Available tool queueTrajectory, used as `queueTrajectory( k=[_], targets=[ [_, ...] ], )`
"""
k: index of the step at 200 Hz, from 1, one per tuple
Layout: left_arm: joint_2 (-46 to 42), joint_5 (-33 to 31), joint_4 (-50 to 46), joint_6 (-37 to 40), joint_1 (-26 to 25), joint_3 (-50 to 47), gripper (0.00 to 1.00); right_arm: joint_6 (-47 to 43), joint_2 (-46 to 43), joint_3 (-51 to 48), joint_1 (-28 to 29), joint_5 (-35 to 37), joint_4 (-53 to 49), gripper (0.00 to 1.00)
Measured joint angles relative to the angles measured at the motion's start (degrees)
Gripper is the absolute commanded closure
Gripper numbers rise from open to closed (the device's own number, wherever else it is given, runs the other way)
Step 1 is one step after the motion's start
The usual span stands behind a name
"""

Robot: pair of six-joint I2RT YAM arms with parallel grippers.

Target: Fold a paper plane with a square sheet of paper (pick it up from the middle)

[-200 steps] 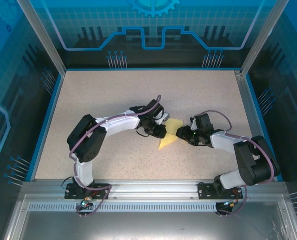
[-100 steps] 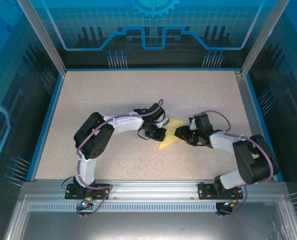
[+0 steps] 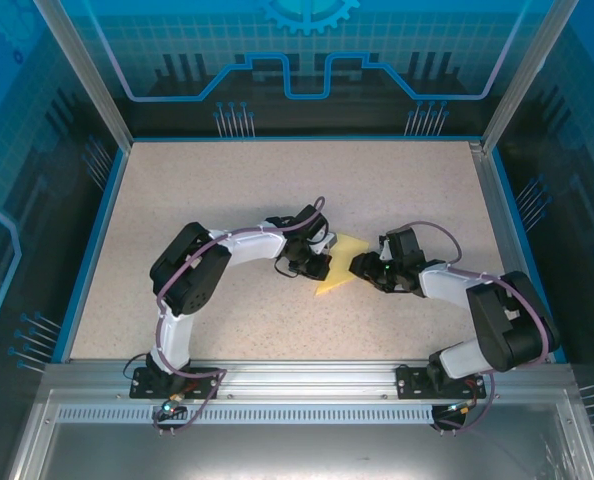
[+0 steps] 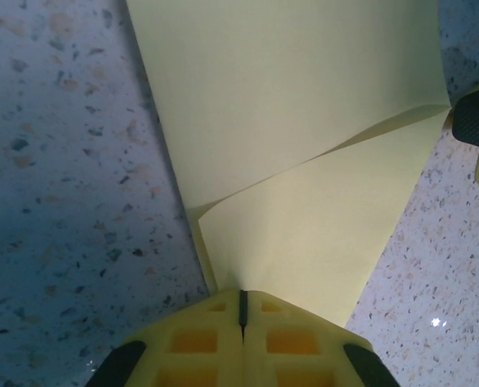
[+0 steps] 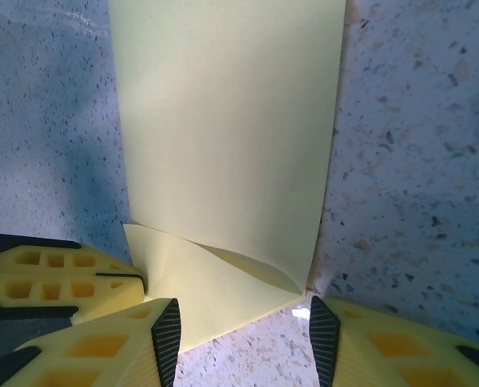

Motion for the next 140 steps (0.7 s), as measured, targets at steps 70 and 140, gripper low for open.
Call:
queueTrajectory(
  k=[70,140],
  targets=[
    [0.0,0.7,0.7,0.0,0.2,-0.4,1.0,1.7,0.7,0.0,0.3,-1.5,2.1,0.51],
    [0.0,1.9,1.7,0.0,0.5,-1.1,1.0,2.6,-1.7,0.0,0.9,-1.7,1.9,0.51]
  ],
)
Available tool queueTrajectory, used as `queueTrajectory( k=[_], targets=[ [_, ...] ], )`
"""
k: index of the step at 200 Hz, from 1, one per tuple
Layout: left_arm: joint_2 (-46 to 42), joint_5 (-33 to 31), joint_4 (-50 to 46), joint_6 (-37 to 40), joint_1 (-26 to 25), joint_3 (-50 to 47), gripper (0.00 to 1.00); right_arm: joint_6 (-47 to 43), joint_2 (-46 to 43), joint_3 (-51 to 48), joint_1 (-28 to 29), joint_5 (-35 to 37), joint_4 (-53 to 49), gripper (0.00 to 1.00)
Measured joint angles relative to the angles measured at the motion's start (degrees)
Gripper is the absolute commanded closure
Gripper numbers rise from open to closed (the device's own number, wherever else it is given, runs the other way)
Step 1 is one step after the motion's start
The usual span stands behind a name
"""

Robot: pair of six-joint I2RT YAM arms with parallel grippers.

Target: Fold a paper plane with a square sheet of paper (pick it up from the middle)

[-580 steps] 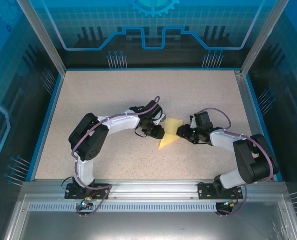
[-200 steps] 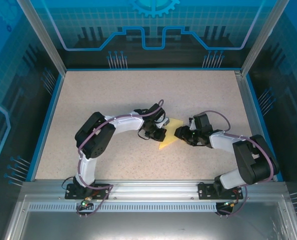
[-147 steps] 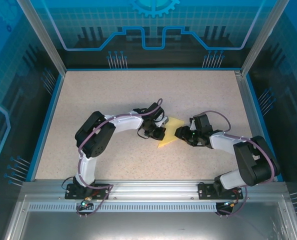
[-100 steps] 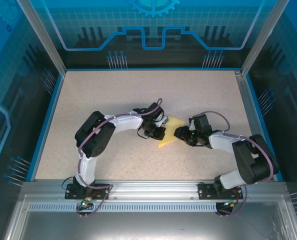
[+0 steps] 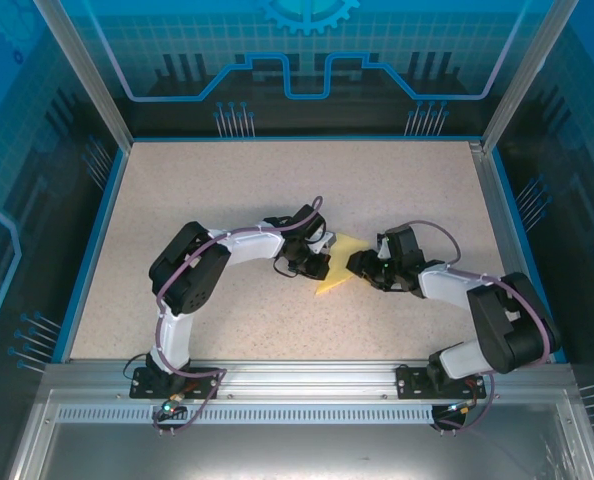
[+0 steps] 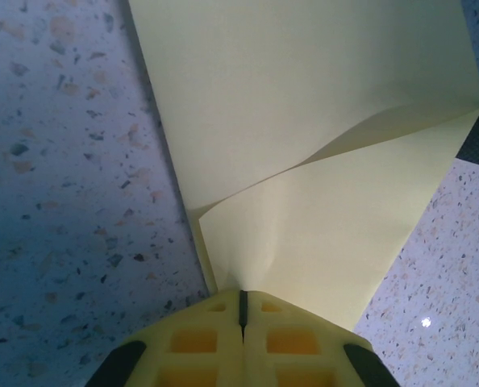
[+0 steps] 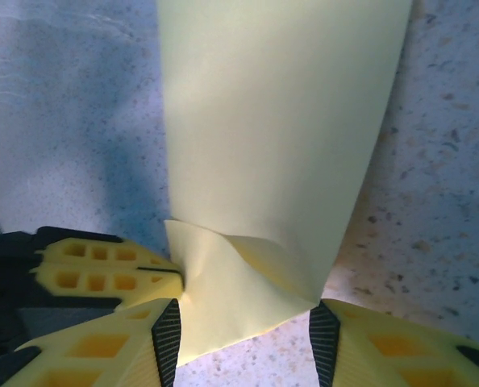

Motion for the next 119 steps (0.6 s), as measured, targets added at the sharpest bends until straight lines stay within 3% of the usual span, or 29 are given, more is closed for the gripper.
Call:
queueTrajectory(
  k=[40,119],
  targets=[
    [0.0,0.9,0.9,-0.2,0.0,-0.4,1.0,1.6,-4.1,-1.3,0.9,0.1,0.2,0.51],
    [-1.0,4.5,6.1,-5.6,-0.3,-4.2,1.0,5.1,-4.3,-3.5,1.6,0.2,2.4,0.5]
  ],
)
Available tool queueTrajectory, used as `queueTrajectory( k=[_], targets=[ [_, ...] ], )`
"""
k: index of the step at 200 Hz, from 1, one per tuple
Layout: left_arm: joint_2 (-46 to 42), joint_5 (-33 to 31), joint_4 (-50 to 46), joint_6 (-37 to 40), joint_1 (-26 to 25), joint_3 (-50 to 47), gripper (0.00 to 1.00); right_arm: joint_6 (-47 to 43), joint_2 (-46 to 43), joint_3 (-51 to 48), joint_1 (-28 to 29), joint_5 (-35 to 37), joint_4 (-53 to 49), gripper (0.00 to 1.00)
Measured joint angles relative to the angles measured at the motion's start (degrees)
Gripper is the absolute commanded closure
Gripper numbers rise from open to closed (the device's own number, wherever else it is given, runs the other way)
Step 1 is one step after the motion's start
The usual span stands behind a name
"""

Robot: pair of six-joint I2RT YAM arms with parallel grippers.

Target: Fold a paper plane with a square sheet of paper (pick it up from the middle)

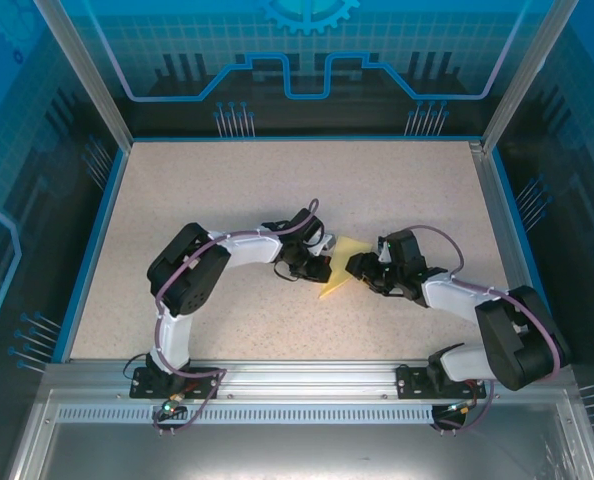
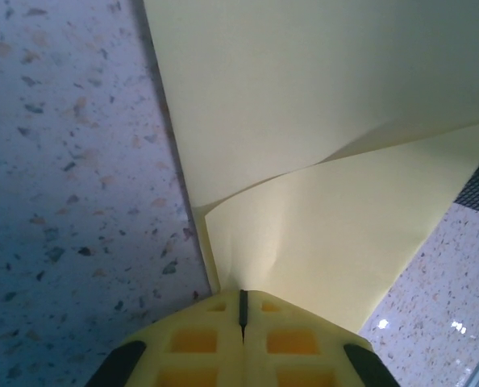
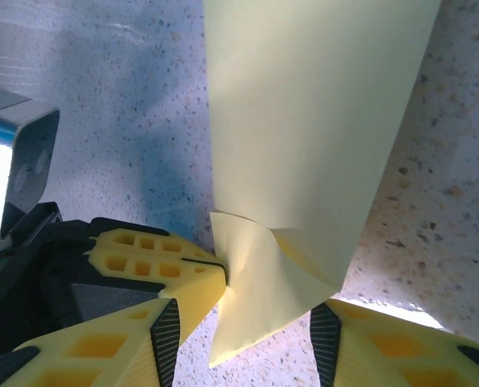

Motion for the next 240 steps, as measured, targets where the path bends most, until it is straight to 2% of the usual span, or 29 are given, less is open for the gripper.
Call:
queueTrajectory(
  k=[70,129,193,240],
  targets=[
    [-1.9,0.2,5.1,-6.3,-2.1,-4.3,1.0,5.2,-6.6,-5.0,2.6,0.7,2.1,0.48],
    [-2.7,0.2,9.6,-11.2,-4.0,-6.8,1.0,8.1,-14.2,-8.7,5.9,4.2,-1.6,0.48],
    [-2.8,0.2,10.8,-12.4,-4.6,-7.4,1.0,8.1,-10.0,-8.7,5.9,6.1,-2.0,0.47],
    [-2.8,0.2,10.9,-12.4,-4.7,-7.5,1.0,8.2,-7.6,-8.6,5.1,5.0,-1.1,0.47]
  ],
)
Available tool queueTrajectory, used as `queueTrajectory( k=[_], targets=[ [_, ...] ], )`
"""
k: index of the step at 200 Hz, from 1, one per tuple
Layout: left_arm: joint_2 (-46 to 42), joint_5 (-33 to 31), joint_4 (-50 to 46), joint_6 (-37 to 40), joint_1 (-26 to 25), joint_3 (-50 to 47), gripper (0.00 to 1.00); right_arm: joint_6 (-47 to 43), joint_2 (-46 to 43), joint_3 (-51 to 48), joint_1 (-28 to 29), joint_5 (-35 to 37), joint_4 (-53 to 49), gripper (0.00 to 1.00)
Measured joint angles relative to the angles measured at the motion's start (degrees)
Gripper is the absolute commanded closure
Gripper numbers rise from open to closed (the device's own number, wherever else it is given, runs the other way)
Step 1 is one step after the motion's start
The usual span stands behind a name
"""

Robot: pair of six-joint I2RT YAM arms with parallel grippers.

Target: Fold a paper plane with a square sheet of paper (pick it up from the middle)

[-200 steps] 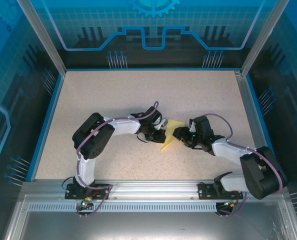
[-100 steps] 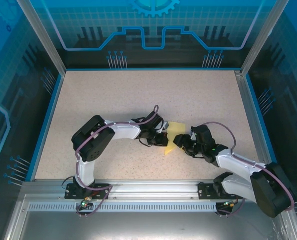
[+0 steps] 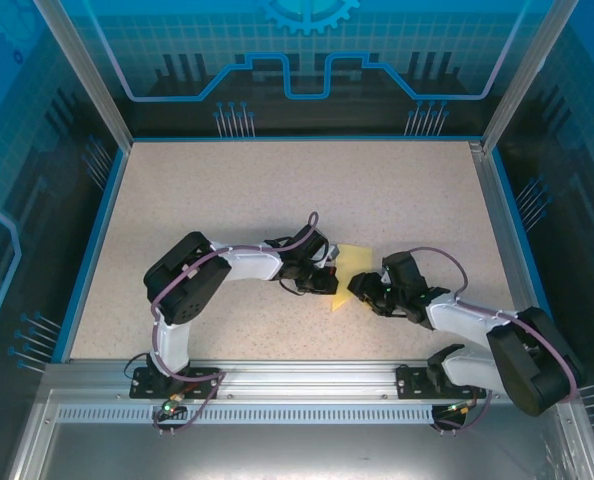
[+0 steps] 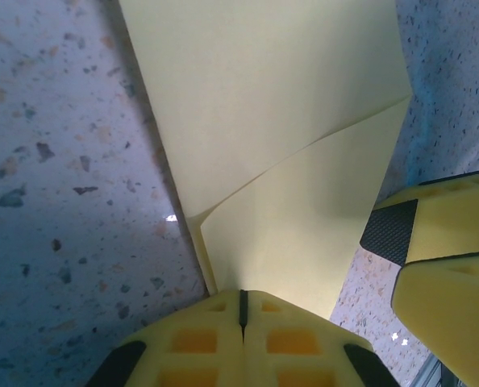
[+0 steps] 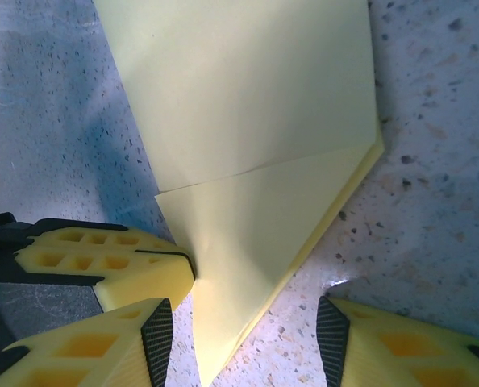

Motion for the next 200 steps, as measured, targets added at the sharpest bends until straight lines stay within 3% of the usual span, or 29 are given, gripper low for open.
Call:
queueTrajectory(
  k=[200],
  targets=[
    [0.0,0.0,-0.3,0.5,0.0,0.1,1.0,-0.1,1.1,1.6,-1.3,-0.8,1.3,0.48]
  ],
)
